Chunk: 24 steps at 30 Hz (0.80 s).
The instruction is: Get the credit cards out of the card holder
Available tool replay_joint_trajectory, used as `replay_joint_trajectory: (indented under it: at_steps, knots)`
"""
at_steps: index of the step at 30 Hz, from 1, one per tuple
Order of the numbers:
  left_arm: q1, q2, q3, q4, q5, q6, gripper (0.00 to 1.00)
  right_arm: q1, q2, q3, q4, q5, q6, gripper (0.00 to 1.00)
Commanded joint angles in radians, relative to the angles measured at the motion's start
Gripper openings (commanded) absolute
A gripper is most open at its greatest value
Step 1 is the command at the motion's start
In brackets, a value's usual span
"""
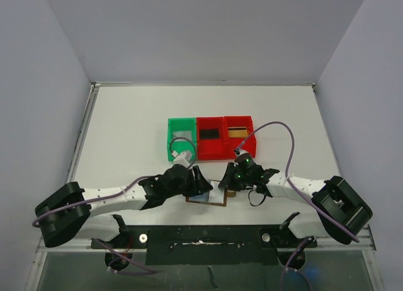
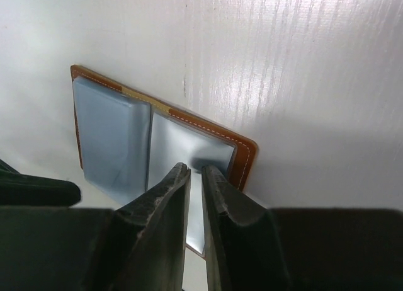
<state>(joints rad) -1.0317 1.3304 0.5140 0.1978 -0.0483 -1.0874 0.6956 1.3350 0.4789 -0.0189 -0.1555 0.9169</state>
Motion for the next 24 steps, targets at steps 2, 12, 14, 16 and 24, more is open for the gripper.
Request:
replay_joint_trajectory:
  at_steps: [2,12,14,16,24]
  knots:
    - [0.051,-0.157,-0.061,-0.089,-0.112,-0.007,0.62,0.007,0.016,0.026,-0.002,0.047,-0.022,0.17]
    - [0.143,-0.216,-0.061,-0.218,-0.124,0.044,0.82,0.013,0.059,0.044,0.003,0.036,-0.039,0.17]
    - [0.143,-0.206,-0.036,-0.252,-0.160,0.046,0.82,0.013,0.062,0.044,0.003,0.036,-0.039,0.17]
    - [0.144,-0.205,-0.027,-0.261,-0.180,0.035,0.82,0.013,0.064,0.044,0.003,0.035,-0.040,0.17]
    - [0.202,-0.338,-0.164,-0.130,-0.174,-0.059,0.24,0.013,0.080,0.055,-0.010,0.040,-0.050,0.16]
